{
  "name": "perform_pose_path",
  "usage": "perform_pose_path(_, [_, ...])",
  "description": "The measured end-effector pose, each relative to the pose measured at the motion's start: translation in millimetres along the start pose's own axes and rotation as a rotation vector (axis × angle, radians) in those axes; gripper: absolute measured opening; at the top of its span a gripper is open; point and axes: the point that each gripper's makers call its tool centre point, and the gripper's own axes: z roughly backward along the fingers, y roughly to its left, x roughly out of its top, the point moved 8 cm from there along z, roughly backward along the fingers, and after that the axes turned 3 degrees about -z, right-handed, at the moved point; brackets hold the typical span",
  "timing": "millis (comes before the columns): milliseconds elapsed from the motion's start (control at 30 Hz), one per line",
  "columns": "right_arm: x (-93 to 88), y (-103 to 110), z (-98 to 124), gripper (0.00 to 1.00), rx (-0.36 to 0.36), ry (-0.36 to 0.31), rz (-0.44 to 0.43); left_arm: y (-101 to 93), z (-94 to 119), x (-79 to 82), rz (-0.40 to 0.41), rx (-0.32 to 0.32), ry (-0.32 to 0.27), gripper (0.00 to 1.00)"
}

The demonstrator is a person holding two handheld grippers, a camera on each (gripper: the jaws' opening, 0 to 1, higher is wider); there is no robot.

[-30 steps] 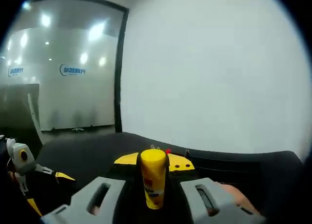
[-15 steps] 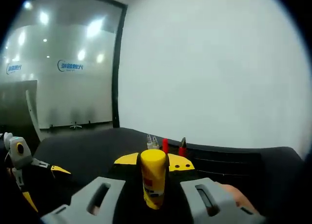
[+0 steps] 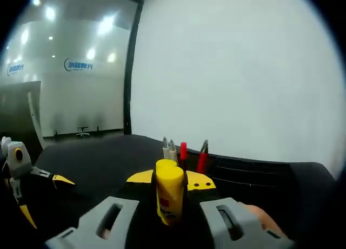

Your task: Pick up pens and glue sticks and place them into the holder.

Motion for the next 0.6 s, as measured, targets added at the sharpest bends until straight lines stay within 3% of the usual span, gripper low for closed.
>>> perform_pose_path(367, [-7.0, 7.7, 0.4, 0.18, 0.003, 0.003, 0.005, -0.2, 0.2, 0.7, -0.002, -0.003, -0.003, 0.87])
perform_pose_path(600, [-4.5, 8.6, 7.6, 0.25, -0.001, -0.011, 0.032, -0.4, -0.5, 0.4, -0.003, -0.009, 0.001, 0.87])
